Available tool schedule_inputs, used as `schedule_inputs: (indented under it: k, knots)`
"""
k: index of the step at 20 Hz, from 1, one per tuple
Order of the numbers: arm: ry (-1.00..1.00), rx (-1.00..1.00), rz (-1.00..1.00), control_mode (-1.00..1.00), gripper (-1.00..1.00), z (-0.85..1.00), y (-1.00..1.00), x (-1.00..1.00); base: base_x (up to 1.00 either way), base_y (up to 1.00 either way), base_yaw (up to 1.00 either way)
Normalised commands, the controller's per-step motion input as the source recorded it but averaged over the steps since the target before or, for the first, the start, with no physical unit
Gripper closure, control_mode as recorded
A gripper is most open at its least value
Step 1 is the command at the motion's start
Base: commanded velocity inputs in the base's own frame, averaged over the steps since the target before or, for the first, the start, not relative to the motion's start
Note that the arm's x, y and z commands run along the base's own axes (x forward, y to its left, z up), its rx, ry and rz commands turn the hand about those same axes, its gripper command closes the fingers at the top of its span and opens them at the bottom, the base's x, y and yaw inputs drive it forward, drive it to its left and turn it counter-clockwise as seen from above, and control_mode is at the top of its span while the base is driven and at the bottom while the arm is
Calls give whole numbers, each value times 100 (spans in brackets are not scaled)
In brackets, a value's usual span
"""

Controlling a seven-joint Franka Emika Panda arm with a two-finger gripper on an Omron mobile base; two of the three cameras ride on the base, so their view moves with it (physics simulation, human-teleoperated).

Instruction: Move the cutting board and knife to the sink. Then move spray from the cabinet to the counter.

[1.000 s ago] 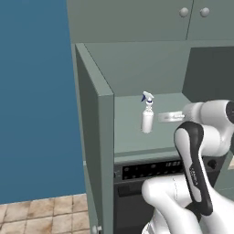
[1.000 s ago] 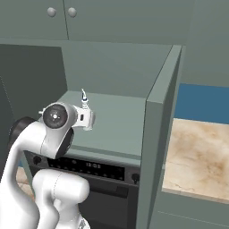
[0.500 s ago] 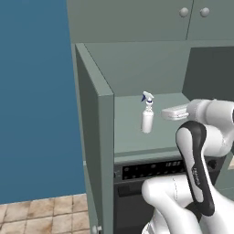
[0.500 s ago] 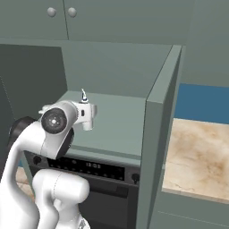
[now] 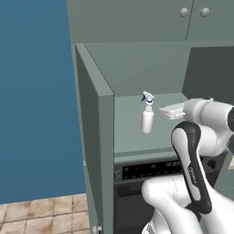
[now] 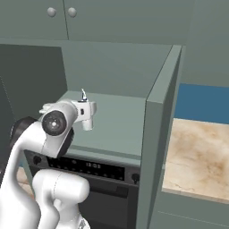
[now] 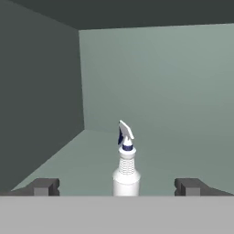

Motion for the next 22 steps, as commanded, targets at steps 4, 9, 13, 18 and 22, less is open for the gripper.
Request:
schedule_inputs:
  k: [4,9,13,18,22]
  knots:
    - [0,0,0,-100,-100,-14,0,21,0,0,0]
    - [0,0,0,-100,-100,-22,0,18,0,0,0]
    - [0,0,0,-100,-100,-16,0,15,0,0,0]
    - [0,0,0,-100,-100,-6,0,23,0,0,0]
    - [0,-1,0,-100,-100,-1,0,39,0,0,0]
